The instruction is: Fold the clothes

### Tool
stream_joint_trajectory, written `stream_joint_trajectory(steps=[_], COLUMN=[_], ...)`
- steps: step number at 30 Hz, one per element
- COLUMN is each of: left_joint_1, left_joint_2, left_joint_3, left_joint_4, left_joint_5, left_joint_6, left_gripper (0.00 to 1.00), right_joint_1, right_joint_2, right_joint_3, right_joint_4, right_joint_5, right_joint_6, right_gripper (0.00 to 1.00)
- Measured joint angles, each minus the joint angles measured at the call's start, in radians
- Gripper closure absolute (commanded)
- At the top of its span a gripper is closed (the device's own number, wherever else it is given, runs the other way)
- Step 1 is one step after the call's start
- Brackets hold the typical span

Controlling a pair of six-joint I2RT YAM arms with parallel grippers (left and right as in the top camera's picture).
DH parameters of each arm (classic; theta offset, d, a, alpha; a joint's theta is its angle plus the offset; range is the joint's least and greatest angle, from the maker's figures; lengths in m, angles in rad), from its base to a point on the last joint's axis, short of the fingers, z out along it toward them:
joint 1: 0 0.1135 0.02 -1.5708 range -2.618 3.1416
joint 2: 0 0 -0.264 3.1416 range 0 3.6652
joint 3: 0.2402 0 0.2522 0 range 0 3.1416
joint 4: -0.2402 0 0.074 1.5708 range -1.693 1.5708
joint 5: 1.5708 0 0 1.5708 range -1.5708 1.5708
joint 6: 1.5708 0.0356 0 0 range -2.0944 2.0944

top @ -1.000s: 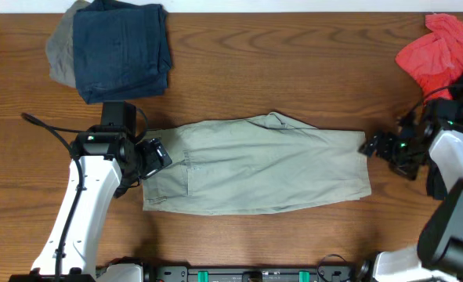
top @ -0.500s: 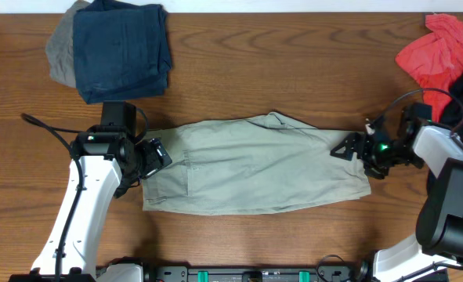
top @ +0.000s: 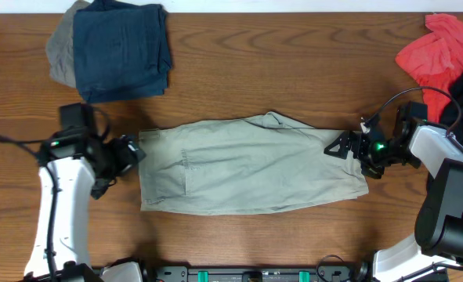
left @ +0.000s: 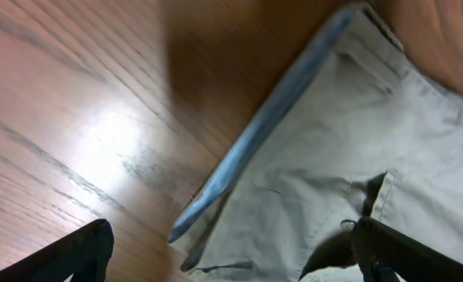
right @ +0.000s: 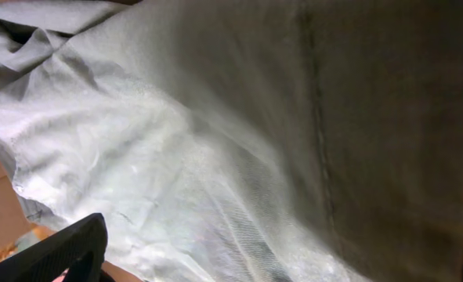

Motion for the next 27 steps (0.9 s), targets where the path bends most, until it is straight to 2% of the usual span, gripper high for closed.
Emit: stream_joint_trajectory(steps=[5,15,19,27], left_joint_1=[0.076,0.092,0.119,0.142], left_joint_2=[0.036,0.260,0.333,0.403], left_joint_3=[0.000,0.000,0.000,0.001], left_joint_4=[0.008,0.089,0.109,0.134], left_joint_5=[0.046,0.206,0.228,0.236], left_joint_6=[0.037,0.173,0.197,0.223], left_gripper=[0.02,0.02,0.02,0.02], right_joint_1=[-0.006,-0.035,-0.046,-0.047], right_joint_2=[0.000,-0.037,-0.173,-0.619], right_joint_3=[0.000,-0.014,-0.047,-0.045], right_joint_4=[0.001,-0.056,-0.093,-0.138], right_joint_5=[-0.003,0.049,0.132,0.162], right_joint_6=[0.029,0.054,0.060,0.064], right_gripper=[0.01,0.01,0.01,0.01])
